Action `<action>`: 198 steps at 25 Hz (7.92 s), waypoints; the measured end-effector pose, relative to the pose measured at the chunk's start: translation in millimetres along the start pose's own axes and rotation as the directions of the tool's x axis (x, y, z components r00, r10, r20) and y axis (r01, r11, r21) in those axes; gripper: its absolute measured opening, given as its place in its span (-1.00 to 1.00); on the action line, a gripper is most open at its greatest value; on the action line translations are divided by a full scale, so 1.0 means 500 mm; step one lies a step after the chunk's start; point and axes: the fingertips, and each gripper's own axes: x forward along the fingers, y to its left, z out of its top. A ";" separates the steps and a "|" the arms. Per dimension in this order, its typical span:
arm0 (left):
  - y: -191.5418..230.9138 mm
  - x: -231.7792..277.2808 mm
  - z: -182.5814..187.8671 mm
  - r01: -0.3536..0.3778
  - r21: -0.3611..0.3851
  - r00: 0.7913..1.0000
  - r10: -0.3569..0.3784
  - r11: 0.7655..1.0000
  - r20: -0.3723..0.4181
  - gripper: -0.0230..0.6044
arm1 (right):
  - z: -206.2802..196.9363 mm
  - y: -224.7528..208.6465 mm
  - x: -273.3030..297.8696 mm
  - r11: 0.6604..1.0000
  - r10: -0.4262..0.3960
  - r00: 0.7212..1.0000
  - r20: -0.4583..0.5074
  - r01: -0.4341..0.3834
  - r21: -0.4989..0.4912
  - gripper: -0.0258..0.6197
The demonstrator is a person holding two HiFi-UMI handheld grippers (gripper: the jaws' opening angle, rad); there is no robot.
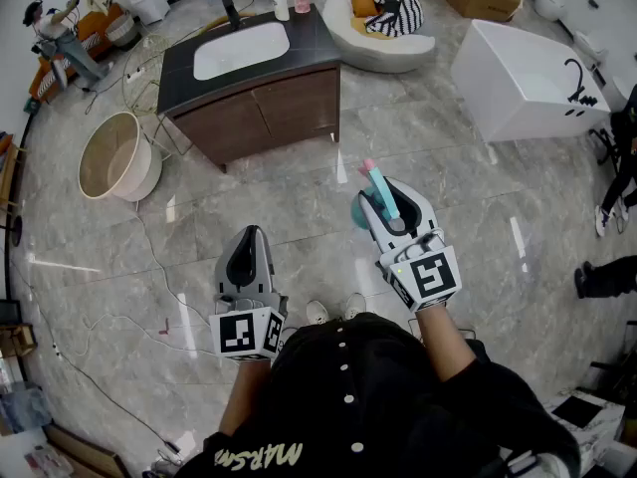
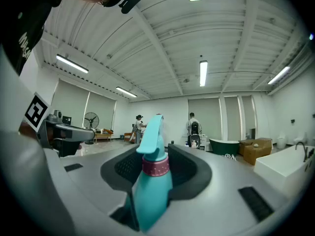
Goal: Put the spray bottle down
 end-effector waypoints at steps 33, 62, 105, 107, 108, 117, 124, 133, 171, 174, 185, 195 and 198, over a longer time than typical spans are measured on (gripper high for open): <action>0.022 0.177 -0.035 -0.085 -0.017 0.996 0.086 0.996 0.005 -0.84 | -0.079 -0.109 0.142 0.995 0.083 0.996 -0.022 -0.081 0.052 -0.49; 0.320 0.570 -0.006 0.029 -0.017 1.000 -0.029 0.999 -0.008 -0.84 | -0.075 -0.183 0.605 0.999 -0.002 0.999 -0.043 0.004 0.038 -0.49; 0.535 1.393 0.069 -0.072 0.000 0.997 0.072 0.997 0.001 -0.84 | -0.089 -0.685 1.364 0.997 0.073 0.997 -0.018 -0.072 0.021 -0.49; 0.540 1.407 0.066 -0.068 -0.001 0.998 0.068 0.998 -0.009 -0.84 | -0.095 -0.694 1.380 0.997 0.070 0.997 -0.025 -0.069 0.025 -0.49; 0.543 1.413 0.061 -0.065 -0.003 0.998 0.065 0.998 -0.015 -0.84 | -0.100 -0.696 1.386 0.997 0.068 0.997 -0.029 -0.068 0.026 -0.49; 0.591 1.462 0.047 -0.021 -0.013 0.999 0.020 1.000 -0.051 -0.84 | -0.124 -0.706 1.452 1.000 0.022 0.998 -0.060 -0.021 0.020 -0.49; 0.628 1.489 0.020 0.007 -0.016 0.997 -0.009 1.000 -0.076 -0.84 | -0.176 -0.702 1.507 1.000 0.007 0.996 -0.088 -0.005 0.017 -0.49; 0.603 1.542 -0.082 0.092 -0.072 0.977 -0.104 0.993 -0.187 -0.84 | -0.306 -0.712 1.605 0.999 0.035 0.989 -0.147 -0.031 0.023 -0.49; 0.586 1.537 -0.298 0.062 -0.160 0.921 -0.118 0.985 -0.371 -0.84 | -0.549 -0.730 1.665 0.995 0.072 0.976 -0.205 -0.055 0.084 -0.47; 0.586 1.536 -0.286 0.062 -0.149 0.930 -0.112 0.987 -0.350 -0.84 | -0.543 -0.729 1.661 0.995 0.073 0.975 -0.208 -0.058 0.078 -0.43; 0.598 1.539 -0.224 0.046 -0.109 0.957 -0.076 0.993 -0.280 -0.84 | -0.482 -0.746 1.612 0.998 0.045 0.979 -0.198 -0.037 0.048 -0.39; 0.601 1.535 -0.129 0.064 -0.083 0.976 -0.080 0.995 -0.203 -0.84 | -0.344 -0.752 1.526 0.998 -0.059 0.982 -0.177 0.063 0.015 -0.90; 0.597 1.530 -0.093 0.077 -0.070 0.981 -0.088 0.995 -0.172 -0.84 | -0.294 -0.722 1.521 0.999 -0.038 0.985 -0.166 0.040 0.009 -0.92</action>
